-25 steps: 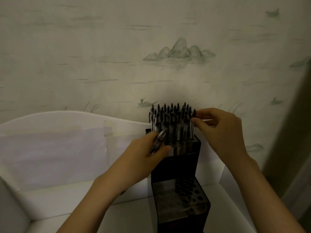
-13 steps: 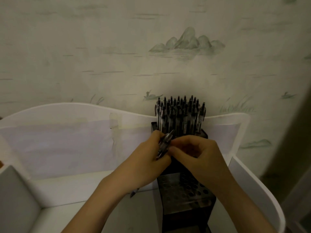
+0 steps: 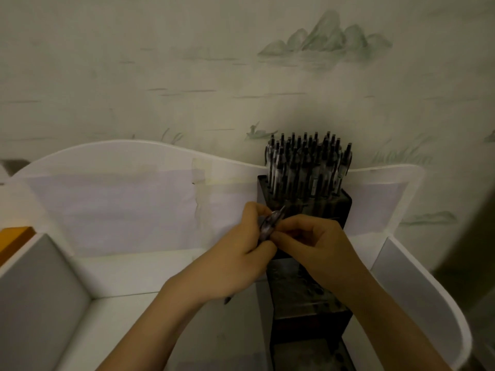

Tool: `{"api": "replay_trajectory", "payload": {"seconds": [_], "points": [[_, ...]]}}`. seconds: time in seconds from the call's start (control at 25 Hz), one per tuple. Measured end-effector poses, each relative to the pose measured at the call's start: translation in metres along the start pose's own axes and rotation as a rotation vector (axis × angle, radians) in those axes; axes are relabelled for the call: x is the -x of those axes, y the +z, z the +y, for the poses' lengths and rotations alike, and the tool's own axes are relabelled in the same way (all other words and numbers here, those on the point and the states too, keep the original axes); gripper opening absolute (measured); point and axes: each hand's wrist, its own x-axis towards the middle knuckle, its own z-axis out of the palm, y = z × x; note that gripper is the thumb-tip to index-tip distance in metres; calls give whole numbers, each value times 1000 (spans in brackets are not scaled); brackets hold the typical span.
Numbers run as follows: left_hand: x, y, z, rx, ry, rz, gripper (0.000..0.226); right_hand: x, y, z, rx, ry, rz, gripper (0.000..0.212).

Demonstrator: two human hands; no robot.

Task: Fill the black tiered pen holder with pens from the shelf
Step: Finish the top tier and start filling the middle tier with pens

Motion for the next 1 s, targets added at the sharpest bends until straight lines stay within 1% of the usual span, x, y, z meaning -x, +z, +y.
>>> {"api": "replay_trajectory", "payload": {"seconds": [0.08, 0.12, 0.24, 0.32, 0.36, 0.4, 0.48, 0.56, 0.68, 0.76, 0.88, 1.0], "points": [[5, -2, 1, -45, 1, -14, 9, 1, 0, 0, -7, 20, 14, 12], [6, -3, 1, -70, 2, -16, 7, 1, -2, 0, -13, 31, 39, 11], [11, -6, -1, -96, -43, -9, 17, -3, -11, -4, -151, 73, 146, 9], [14, -9, -6, -110, -76, 4, 17, -7, -19, -11, -262, 78, 250, 8], [15, -11, -9, -127, -80, 16, 15, -8, -23, -15, -267, 50, 307, 8], [16, -12, -12, -149, -81, 32, 13, -8, -27, -17, -224, 0, 356, 10], [16, -16, -19, -205, -91, 64, 12, -7, -31, -19, -33, -115, 404, 8], [17, -19, -24, -282, -91, 84, 13, -3, -29, -18, 171, -183, 403, 6], [16, -21, -29, -365, -71, 101, 12, 0, -17, -10, 352, -238, 385, 8], [15, -20, -30, -365, -84, 114, 16, 2, -8, -4, 412, -253, 367, 10], [13, -19, -31, -343, -105, 149, 27, 2, -1, 9, 435, -224, 337, 9], [13, -18, -31, -322, -120, 160, 31, 4, 5, 20, 450, -186, 315, 9]]}}
